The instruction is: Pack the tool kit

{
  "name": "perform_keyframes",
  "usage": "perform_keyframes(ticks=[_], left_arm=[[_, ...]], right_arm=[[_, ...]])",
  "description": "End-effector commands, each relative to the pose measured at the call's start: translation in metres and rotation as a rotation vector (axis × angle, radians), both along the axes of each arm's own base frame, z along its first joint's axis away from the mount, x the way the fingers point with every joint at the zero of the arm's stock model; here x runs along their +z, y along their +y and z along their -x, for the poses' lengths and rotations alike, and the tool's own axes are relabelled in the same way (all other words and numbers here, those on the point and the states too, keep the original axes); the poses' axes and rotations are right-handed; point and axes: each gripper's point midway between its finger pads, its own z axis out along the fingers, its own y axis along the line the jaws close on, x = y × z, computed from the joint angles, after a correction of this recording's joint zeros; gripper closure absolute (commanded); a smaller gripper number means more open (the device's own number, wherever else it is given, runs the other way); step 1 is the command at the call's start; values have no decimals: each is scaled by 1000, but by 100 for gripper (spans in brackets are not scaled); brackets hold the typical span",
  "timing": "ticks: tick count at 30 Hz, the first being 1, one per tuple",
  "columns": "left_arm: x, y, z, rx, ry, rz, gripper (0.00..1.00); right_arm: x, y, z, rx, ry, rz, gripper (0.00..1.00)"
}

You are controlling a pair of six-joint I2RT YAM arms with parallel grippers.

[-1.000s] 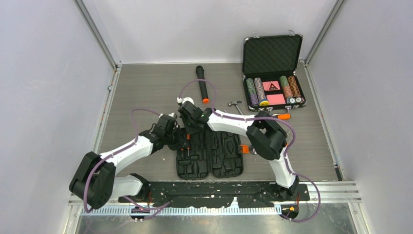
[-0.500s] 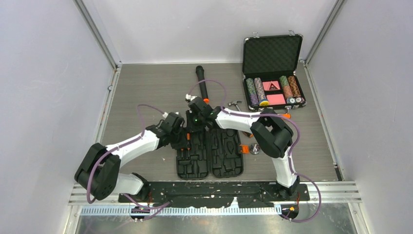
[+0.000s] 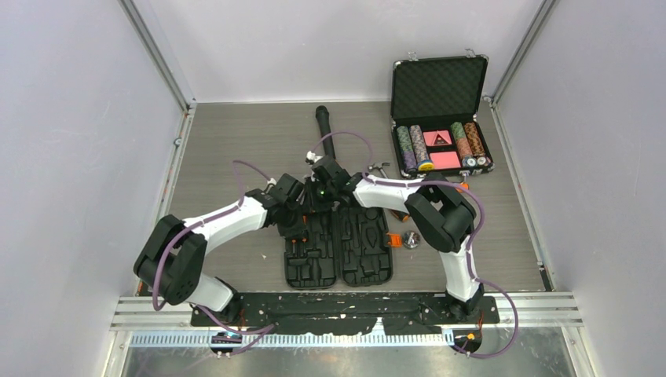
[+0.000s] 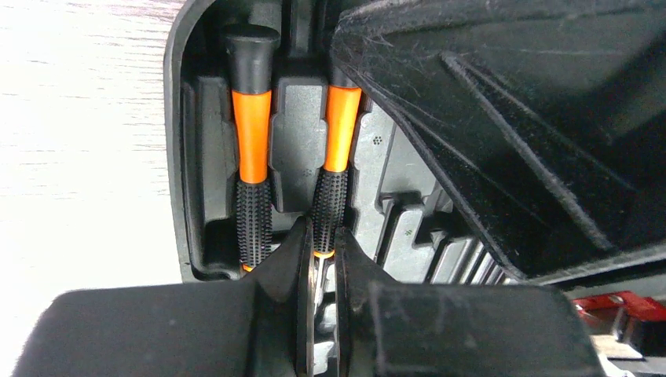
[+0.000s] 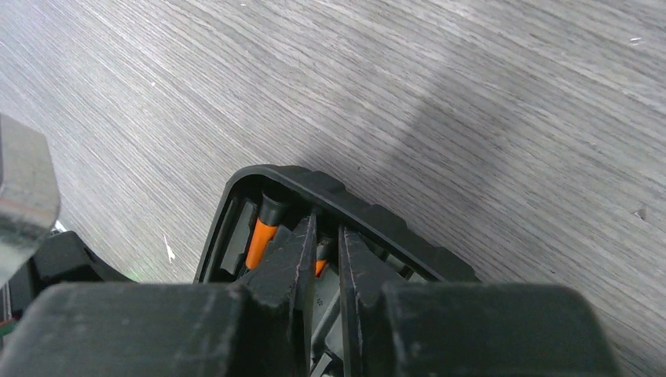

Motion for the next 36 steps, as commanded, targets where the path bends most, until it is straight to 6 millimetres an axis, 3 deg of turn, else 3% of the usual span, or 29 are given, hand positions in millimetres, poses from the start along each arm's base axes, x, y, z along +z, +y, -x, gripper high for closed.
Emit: perform_keyframes(ticks=[1,6,9,12,16,17,18,21,24,29,36], left_arm=[[-31,28,40,-24,137,-141,90],[-17,29,20,-7,41,-156,75],[-14,28,14,-1,21,-156,73],[-14,33,9,23,-9,-180,70],[-13,40,5,45,-42,-203,67],[-13,43,5,54,-46,-208,66],[-14,46,6,61,-52,-214,66],[-16,55,6,91,-62,-227,66],[-21,68,8,123,-63,-241,65],[-20,83,8,157,-81,-248,63],[-2,92,9,150,-143,-252,50]], right_arm=[[-66,-45,62,92,183,214,88],[20,-15,32,134,27,43,69],[80,-17,11,102,-84,-27,53],[131,-42,-4,31,-202,-46,43],[157,-105,-18,-107,-306,33,38],[147,-126,-19,-141,-310,98,37],[153,-145,-23,-184,-331,116,37],[126,-200,-19,-242,-323,277,37],[106,-235,-15,-260,-304,371,40],[71,-257,-6,-222,-259,490,41],[45,-267,-18,-179,-232,609,41]])
